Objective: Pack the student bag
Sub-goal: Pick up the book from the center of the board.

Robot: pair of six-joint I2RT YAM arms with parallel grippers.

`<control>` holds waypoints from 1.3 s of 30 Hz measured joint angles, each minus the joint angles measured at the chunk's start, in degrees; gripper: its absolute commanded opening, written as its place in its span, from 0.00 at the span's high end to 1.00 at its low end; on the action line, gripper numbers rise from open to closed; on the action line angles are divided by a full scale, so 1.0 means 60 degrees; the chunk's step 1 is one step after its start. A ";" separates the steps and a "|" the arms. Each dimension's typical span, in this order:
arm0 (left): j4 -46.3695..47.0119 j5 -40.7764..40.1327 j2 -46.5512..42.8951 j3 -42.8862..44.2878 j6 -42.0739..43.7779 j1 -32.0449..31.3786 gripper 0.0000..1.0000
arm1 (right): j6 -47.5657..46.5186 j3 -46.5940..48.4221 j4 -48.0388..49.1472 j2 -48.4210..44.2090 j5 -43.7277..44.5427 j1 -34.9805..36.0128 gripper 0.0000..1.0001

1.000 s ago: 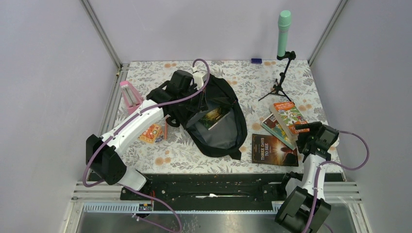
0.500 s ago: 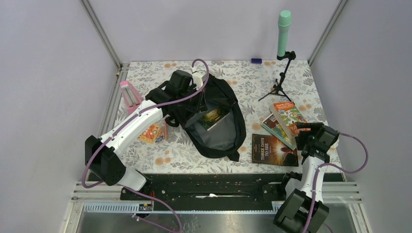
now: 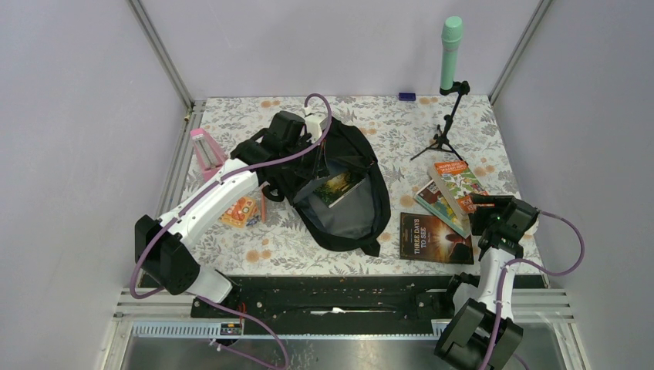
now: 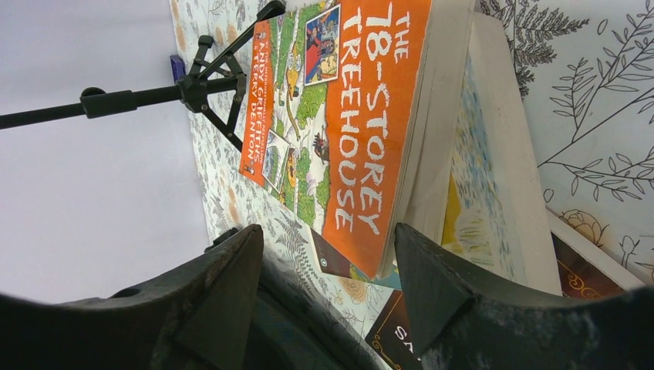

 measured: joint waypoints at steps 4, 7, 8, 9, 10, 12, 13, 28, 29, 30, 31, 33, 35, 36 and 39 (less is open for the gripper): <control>0.0000 0.0004 0.0000 0.0004 0.0000 0.0000 1.00 | 0.0026 0.0000 0.0000 -0.0004 0.0000 0.0000 0.32; 0.0000 0.0007 0.0000 0.0000 0.0000 0.0000 1.00 | 0.0058 0.0000 0.0000 -0.0004 0.0000 0.0000 0.33; 0.0000 0.0011 0.0000 0.0000 0.0000 0.0004 1.00 | 0.0066 0.0000 0.0000 -0.0004 0.0004 0.0000 0.34; 0.0000 0.0011 0.0000 0.0000 0.0000 0.0011 1.00 | 0.0069 0.0000 -0.0004 -0.0004 0.0004 0.0000 0.34; 0.0000 0.0018 0.0000 0.0000 0.0000 0.0018 1.00 | 0.0069 0.0000 -0.0015 -0.0004 0.0004 0.0000 0.34; 0.0000 0.0040 0.0000 0.0000 0.0000 0.0022 1.00 | 0.0069 0.0000 -0.0047 -0.0007 0.0007 0.0000 0.34; 0.0000 0.0051 0.0000 0.0000 0.0000 0.0033 1.00 | 0.0069 0.0000 -0.0066 -0.0022 0.0011 0.0000 0.33; -0.0007 0.0222 0.0004 0.0004 -0.0004 0.0066 1.00 | 0.0029 0.0000 -0.0623 -0.0390 0.0025 0.0000 0.30; -0.0011 0.0229 0.0004 0.0000 -0.0004 0.0066 1.00 | 0.0026 0.0000 -0.0616 -0.0393 0.0025 0.0000 0.30; -0.0018 0.0237 0.0004 0.0000 -0.0004 0.0066 1.00 | 0.0026 0.0000 -0.0608 -0.0393 0.0025 0.0000 0.31; -0.0022 0.0244 0.0004 0.0004 -0.0004 0.0066 1.00 | 0.0029 0.0000 -0.0583 -0.0393 0.0022 0.0000 0.31; -0.0025 0.0255 0.0004 0.0004 -0.0004 0.0066 1.00 | 0.0044 0.0000 -0.0506 -0.0382 0.0018 0.0000 0.32; -0.0025 0.0259 0.0004 0.0004 -0.0004 0.0066 1.00 | 0.0091 0.0000 -0.0430 -0.0346 0.0011 0.0000 0.34; -0.0025 0.0262 0.0004 0.0004 -0.0004 0.0066 1.00 | 0.0109 0.0000 -0.0382 -0.0313 0.0011 0.0000 0.34; -0.0029 0.0262 0.0004 0.0004 -0.0004 0.0066 1.00 | 0.0160 0.0000 -0.0284 -0.0284 0.0011 0.0000 0.36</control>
